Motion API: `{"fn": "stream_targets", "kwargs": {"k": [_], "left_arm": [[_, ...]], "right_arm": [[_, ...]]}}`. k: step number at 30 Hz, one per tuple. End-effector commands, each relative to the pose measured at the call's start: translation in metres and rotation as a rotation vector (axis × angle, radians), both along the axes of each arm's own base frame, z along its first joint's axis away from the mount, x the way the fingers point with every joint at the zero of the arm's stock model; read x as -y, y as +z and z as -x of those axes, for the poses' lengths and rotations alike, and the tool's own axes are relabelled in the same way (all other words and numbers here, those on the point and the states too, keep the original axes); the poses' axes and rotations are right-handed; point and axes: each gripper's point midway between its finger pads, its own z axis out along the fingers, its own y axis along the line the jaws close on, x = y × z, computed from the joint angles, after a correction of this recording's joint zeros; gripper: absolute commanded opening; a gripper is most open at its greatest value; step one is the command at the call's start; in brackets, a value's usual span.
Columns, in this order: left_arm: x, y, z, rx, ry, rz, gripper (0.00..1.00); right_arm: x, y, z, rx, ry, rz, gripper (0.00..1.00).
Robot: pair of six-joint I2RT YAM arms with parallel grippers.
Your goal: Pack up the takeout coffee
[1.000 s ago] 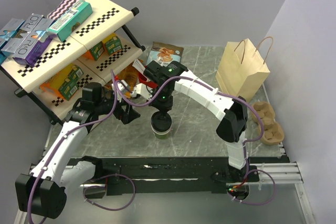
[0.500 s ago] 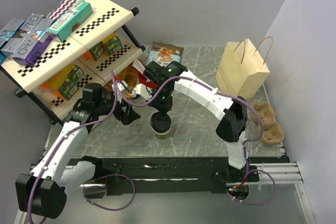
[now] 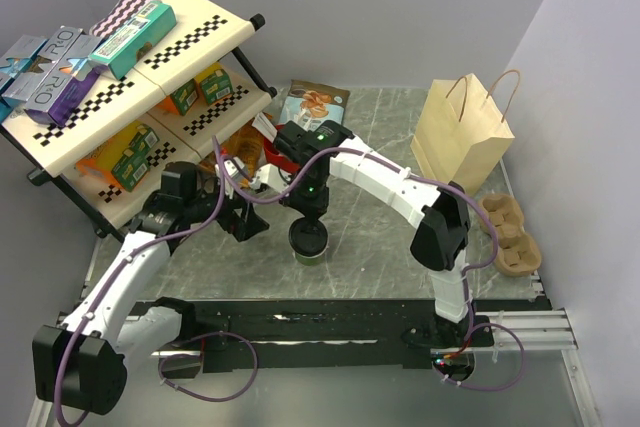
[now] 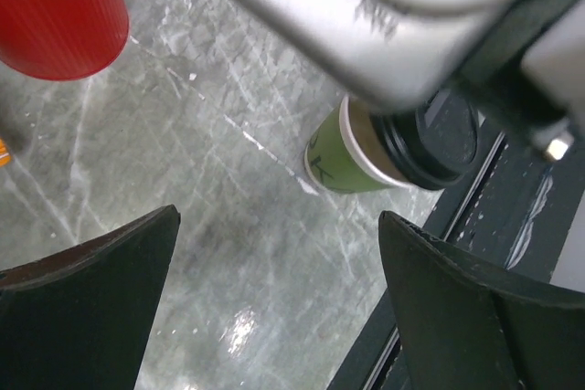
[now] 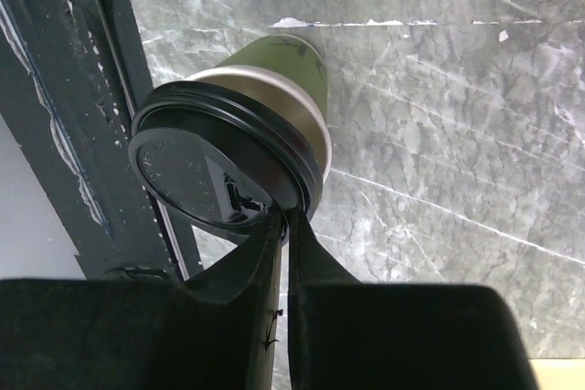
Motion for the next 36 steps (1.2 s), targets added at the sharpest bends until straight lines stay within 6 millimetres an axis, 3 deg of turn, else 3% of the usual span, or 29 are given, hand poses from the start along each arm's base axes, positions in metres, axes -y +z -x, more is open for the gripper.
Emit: {"fn": "stream_targets", "kwargs": {"k": [1, 9, 19, 26, 29, 30, 31, 32, 33, 34, 36], "left_arm": [[0.011, 0.01, -0.007, -0.008, -0.002, 0.065, 0.96], [0.024, 0.002, -0.019, -0.127, 0.048, 0.169, 0.98], [0.039, -0.027, -0.028, -0.321, 0.033, 0.232, 0.97], [0.043, -0.028, -0.024, -0.354, -0.012, 0.247, 0.95], [0.043, -0.027, -0.019, -0.377, -0.015, 0.25, 0.94], [0.043, -0.025, -0.018, -0.386, -0.014, 0.253, 0.93], [0.043, -0.023, -0.017, -0.383, -0.016, 0.251, 0.92], [0.042, -0.023, -0.014, -0.393, -0.013, 0.244, 0.91], [0.041, -0.022, -0.013, -0.381, -0.02, 0.235, 0.91], [0.04, -0.02, -0.014, -0.371, -0.023, 0.228, 0.89], [0.038, -0.024, -0.012, -0.366, -0.027, 0.205, 0.88]], "right_arm": [[0.025, -0.007, 0.016, -0.072, -0.022, 0.135, 0.11], [0.022, -0.008, 0.012, -0.062, -0.033, 0.131, 0.27], [0.019, -0.009, 0.01, -0.055, -0.034, 0.133, 0.27], [0.028, 0.021, -0.009, 0.04, -0.122, 0.053, 0.31], [0.029, 0.064, -0.037, 0.135, -0.268, -0.123, 0.43], [0.044, 0.087, -0.051, 0.165, -0.35, -0.204, 0.52], [0.045, 0.094, -0.061, 0.175, -0.39, -0.276, 0.57], [0.042, 0.102, -0.058, 0.11, -0.423, -0.371, 0.7], [0.063, 0.122, -0.065, 0.135, -0.49, -0.464, 0.99], [0.06, 0.103, -0.073, 0.126, -0.513, -0.527, 1.0], [0.071, 0.099, -0.073, 0.107, -0.657, -0.592, 1.0]]}}
